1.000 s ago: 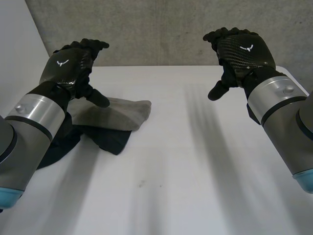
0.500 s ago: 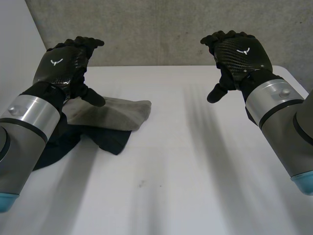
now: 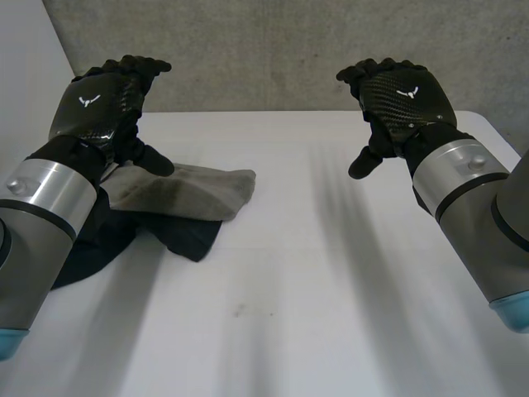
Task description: Fold the laundry.
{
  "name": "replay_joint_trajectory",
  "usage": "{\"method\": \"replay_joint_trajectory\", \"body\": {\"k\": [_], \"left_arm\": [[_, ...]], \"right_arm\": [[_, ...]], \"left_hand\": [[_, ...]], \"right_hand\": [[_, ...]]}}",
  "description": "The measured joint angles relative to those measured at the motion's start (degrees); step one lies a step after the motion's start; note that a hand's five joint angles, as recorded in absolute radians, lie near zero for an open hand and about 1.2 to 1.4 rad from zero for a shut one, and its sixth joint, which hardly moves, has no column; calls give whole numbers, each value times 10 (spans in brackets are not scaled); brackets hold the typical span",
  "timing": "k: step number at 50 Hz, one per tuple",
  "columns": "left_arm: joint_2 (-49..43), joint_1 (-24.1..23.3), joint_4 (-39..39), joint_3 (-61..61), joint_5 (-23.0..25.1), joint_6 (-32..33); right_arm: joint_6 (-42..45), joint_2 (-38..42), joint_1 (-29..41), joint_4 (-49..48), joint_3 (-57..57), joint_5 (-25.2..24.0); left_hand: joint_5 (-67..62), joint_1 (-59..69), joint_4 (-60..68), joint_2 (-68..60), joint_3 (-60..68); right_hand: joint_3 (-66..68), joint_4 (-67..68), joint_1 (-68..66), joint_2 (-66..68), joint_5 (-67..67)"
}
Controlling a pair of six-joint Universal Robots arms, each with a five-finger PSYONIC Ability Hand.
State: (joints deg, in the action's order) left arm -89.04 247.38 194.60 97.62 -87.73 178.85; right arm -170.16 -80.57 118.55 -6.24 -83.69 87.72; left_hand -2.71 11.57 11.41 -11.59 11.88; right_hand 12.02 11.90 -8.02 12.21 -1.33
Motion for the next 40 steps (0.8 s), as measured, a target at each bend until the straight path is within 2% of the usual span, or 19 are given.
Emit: {"method": "replay_joint_trajectory", "body": {"k": [40], "left_arm": [[0, 4, 9, 5, 0, 4]], "right_arm": [[5, 2, 0, -1, -6, -4]], "left_hand": [[0, 0, 0, 0, -1]], "right_hand": [[-1, 0, 2, 0, 0]]}}
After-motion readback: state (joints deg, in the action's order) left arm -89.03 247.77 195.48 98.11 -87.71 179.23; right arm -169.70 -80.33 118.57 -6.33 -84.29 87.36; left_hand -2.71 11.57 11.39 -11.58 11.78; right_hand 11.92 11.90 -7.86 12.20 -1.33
